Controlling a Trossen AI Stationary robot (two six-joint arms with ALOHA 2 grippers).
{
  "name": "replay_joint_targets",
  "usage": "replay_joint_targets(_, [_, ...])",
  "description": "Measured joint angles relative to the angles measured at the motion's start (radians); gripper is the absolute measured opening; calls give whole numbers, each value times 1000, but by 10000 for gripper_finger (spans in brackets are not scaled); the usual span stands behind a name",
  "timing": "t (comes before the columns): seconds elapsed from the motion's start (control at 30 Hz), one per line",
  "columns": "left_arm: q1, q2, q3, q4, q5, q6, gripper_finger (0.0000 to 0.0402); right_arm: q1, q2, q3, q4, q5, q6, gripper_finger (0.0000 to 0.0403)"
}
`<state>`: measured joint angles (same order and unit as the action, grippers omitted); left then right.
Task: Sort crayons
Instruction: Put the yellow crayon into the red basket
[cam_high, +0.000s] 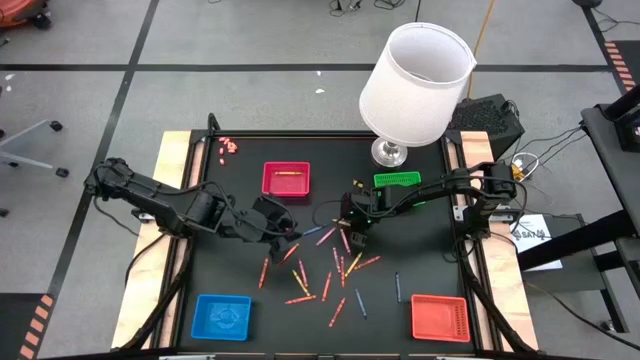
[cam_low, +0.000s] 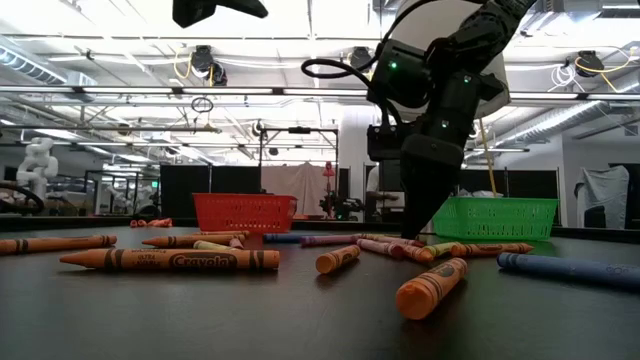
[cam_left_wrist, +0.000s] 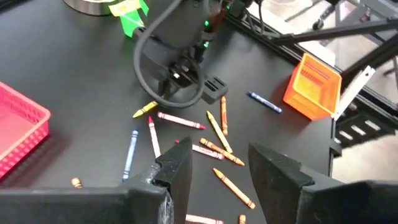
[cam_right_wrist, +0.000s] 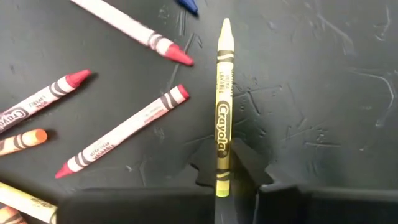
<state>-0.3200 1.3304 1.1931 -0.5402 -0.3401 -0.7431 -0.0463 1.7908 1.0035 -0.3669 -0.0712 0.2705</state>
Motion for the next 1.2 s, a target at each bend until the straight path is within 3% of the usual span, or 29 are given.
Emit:
replay_joint_targets(0.23, [6, 0, 0, 0, 75, 3, 160, 1, -27, -3, -7, -10, 50, 6])
replay_joint_targets(0.63, [6, 0, 0, -1, 79, 27, 160, 7, -112, -6, -64, -31, 119, 1])
replay_joint_targets(1.2, [6, 0, 0, 0, 105, 74, 160, 102, -360, -4, -64, -35, 276, 0])
